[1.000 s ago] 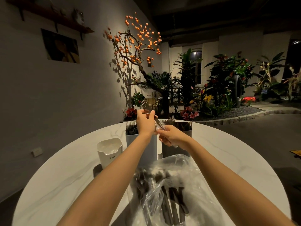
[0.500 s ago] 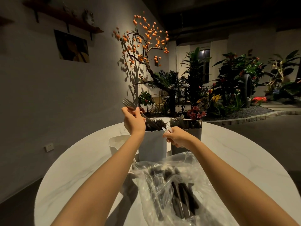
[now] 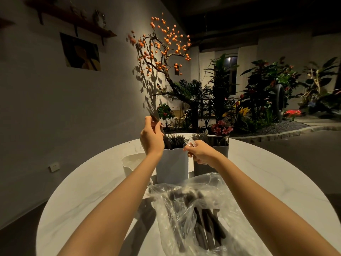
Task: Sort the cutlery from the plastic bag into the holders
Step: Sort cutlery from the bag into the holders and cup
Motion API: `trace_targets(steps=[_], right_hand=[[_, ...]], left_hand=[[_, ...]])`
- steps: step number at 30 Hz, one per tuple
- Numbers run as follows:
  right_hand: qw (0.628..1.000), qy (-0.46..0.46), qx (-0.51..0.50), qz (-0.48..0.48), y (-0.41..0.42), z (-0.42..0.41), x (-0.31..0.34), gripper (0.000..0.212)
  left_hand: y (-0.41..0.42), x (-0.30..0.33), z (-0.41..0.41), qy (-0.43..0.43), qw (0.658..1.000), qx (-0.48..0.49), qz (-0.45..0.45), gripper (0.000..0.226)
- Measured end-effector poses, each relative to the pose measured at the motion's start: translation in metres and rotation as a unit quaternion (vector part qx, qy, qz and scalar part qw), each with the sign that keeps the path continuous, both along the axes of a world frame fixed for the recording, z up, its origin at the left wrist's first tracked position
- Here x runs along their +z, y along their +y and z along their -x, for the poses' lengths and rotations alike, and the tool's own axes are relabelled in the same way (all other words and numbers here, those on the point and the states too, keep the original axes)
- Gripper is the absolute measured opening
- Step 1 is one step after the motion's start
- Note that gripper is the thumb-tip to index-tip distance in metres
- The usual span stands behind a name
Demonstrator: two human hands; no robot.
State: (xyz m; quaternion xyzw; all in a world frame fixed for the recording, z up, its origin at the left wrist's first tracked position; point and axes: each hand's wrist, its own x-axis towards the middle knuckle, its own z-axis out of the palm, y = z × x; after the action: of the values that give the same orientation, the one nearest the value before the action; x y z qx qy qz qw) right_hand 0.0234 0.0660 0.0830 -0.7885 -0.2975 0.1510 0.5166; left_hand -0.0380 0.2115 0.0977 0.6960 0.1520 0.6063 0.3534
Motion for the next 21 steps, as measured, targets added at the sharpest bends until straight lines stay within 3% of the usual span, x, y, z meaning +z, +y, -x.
trace_targets(steps=[2,6,8,10,15,18,21], right_hand=[[1.0,0.003,0.001,0.001,0.0,0.0,-0.001,0.023],[1.0,0.015,0.008,0.0,0.001,0.001,-0.003,0.023],[1.0,0.019,0.012,-0.001,0.001,0.001,-0.003,0.022],[1.0,0.021,0.012,-0.001,0.001,0.001,-0.003,0.023],[1.0,0.014,0.012,-0.001,0.004,0.002,-0.002,0.023],[1.0,0.011,0.021,-0.011,0.004,0.005,-0.001,0.025],[0.999,0.011,0.036,-0.022,0.003,0.01,0.001,0.023]], left_hand=[[0.002,-0.004,-0.004,0.04,0.998,-0.014,-0.038,0.009],[0.007,-0.024,-0.011,0.208,0.972,-0.082,-0.077,0.01],[0.007,-0.033,-0.011,0.256,0.96,-0.064,-0.091,0.012],[0.004,-0.034,-0.009,0.26,0.959,-0.033,-0.105,0.018],[0.001,-0.02,-0.008,0.168,0.971,-0.034,-0.168,0.042],[0.007,-0.018,-0.014,0.216,0.953,-0.025,-0.212,0.032],[0.008,-0.025,-0.016,0.258,0.946,-0.025,-0.196,0.026]])
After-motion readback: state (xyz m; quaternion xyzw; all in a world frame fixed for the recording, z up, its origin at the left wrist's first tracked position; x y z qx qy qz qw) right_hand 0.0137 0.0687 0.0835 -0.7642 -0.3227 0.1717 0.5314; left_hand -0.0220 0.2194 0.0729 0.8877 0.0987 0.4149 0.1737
